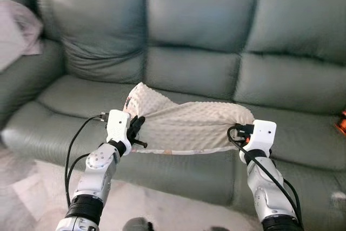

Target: Move the pillow to the sofa

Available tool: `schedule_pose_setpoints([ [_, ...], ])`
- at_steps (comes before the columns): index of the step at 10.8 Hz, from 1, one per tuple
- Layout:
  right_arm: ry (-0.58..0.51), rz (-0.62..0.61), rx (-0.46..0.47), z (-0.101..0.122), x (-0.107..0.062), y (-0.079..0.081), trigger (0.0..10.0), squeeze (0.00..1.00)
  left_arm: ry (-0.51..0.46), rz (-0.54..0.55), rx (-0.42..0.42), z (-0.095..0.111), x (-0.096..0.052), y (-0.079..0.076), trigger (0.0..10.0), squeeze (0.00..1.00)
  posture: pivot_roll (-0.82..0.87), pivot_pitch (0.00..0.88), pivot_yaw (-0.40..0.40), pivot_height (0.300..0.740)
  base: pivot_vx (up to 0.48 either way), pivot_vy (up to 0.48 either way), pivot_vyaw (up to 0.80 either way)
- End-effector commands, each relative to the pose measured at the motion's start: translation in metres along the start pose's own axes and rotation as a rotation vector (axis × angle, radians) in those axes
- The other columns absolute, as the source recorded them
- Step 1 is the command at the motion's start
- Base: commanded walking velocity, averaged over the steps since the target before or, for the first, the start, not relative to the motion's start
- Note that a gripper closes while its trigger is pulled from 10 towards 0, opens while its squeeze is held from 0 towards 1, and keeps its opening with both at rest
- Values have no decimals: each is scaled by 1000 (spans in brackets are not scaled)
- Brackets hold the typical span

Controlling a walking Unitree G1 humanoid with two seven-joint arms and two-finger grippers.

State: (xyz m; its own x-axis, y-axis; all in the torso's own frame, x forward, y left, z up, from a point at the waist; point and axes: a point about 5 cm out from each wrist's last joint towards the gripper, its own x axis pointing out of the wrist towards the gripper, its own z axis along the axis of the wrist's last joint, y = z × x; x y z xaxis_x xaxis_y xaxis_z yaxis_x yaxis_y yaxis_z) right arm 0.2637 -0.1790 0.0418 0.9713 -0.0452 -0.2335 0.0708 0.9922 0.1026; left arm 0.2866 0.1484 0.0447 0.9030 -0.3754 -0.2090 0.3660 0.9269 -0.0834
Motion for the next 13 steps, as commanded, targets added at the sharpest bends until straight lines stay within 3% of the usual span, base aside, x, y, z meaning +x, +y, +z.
schedule_pose_setpoints([
  [1, -13, 23, 6, 4, 3, 8, 10000, 0, -17, 24, 23, 5, -2, 8, 10000, 0, -49, 0, 29, 740, 0, 480, -775],
  [5, -14, 19, 9, 4, 3, 8, 10000, 0, -55, 13, 29, 8, -4, 3, 10000, 0, -46, 0, 27, 740, 0, 360, -692],
  [9, 0, 28, 10, -1, -4, 7, 10000, 0, -44, 75, 17, 3, -11, 3, 10000, 0, -36, 0, 14, 740, 0, 0, 0],
  [13, -4, 38, 16, 0, -4, 9, 10000, 0, -59, 63, -19, 2, -16, -1, 10000, 0, -28, 0, 8, 740, 0, 0, 0],
])
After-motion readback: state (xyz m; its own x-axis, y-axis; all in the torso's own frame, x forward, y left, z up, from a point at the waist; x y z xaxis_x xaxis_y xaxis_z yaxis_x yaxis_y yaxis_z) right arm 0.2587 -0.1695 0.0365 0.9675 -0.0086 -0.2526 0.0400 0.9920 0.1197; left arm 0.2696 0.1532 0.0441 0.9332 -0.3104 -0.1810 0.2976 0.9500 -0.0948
